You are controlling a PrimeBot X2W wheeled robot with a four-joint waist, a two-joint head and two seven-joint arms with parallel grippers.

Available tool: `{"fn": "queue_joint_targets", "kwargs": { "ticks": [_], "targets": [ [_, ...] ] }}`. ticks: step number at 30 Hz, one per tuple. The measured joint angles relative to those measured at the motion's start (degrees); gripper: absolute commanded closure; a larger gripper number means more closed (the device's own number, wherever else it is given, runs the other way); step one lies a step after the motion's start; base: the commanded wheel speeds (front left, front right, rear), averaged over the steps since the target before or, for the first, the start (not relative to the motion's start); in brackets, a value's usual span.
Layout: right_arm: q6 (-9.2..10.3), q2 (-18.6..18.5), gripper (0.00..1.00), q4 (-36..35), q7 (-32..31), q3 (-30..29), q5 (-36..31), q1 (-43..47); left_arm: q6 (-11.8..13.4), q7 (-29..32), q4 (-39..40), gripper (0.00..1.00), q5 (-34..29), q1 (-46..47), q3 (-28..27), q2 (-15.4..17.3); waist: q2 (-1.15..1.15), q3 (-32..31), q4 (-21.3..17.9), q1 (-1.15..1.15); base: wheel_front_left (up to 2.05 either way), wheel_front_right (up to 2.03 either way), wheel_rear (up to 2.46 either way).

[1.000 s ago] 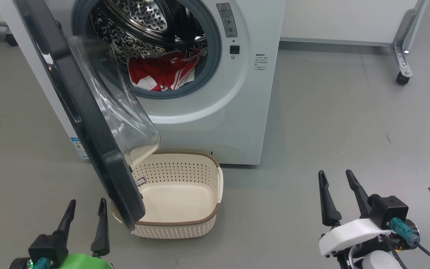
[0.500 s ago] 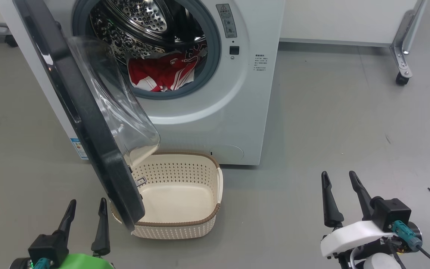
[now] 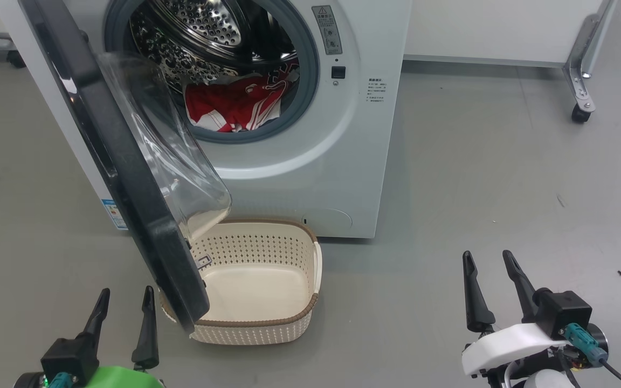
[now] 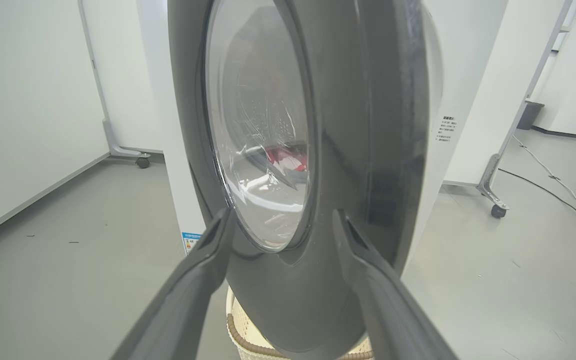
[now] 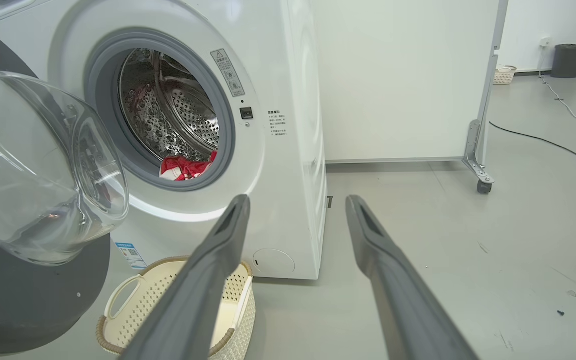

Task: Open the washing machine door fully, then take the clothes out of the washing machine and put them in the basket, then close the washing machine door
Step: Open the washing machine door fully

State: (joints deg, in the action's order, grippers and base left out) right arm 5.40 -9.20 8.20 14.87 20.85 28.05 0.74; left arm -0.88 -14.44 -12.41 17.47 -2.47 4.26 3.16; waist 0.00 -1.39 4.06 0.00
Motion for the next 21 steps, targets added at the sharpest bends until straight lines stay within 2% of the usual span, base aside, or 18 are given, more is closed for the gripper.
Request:
{"fn": "queue_joint_targets", "kwargs": {
  "ticks": [5, 6, 7, 9, 21],
  "targets": [
    [-0.29, 0.2, 0.0, 0.0, 0.0, -0.2, -0.5, 0.1, 0.0, 0.0, 0.0, 0.0, 0.0, 0.0, -0.3, 0.0, 0.0, 0.0, 0.0, 0.0, 0.0, 0.0, 0.0],
    [-0.3, 0.2, 0.0, 0.0, 0.0, -0.3, -0.6, 0.1, 0.0, 0.0, 0.0, 0.13, 0.0, 0.0, -0.2, 0.0, 0.0, 0.0, 0.0, 0.0, 0.0, 0.0, 0.0],
    [-0.31, 0.2, 0.0, 0.0, 0.0, -0.4, -0.7, 0.1, 0.0, 0.0, 0.0, 0.5, 0.0, 0.0, -0.2, 0.0, 0.0, 0.0, 0.0, 0.0, 0.0, 0.0, 0.0],
    [-0.6, 0.4, 0.0, 0.0, 0.0, -0.5, -1.0, 0.1, -0.2, 0.0, -0.2, 1.0, 0.0, 0.0, -0.2, 0.0, 0.0, 0.0, -0.1, 0.0, 0.0, 0.0, 0.0],
    [-1.26, 1.3, 0.0, 0.0, 0.0, -1.8, -2.1, 0.9, -0.9, 0.0, 0.4, 1.0, 0.1, 0.0, -0.7, -0.1, 0.0, 0.0, -0.1, 0.0, 0.0, 0.0, 0.0]
  ]
}}
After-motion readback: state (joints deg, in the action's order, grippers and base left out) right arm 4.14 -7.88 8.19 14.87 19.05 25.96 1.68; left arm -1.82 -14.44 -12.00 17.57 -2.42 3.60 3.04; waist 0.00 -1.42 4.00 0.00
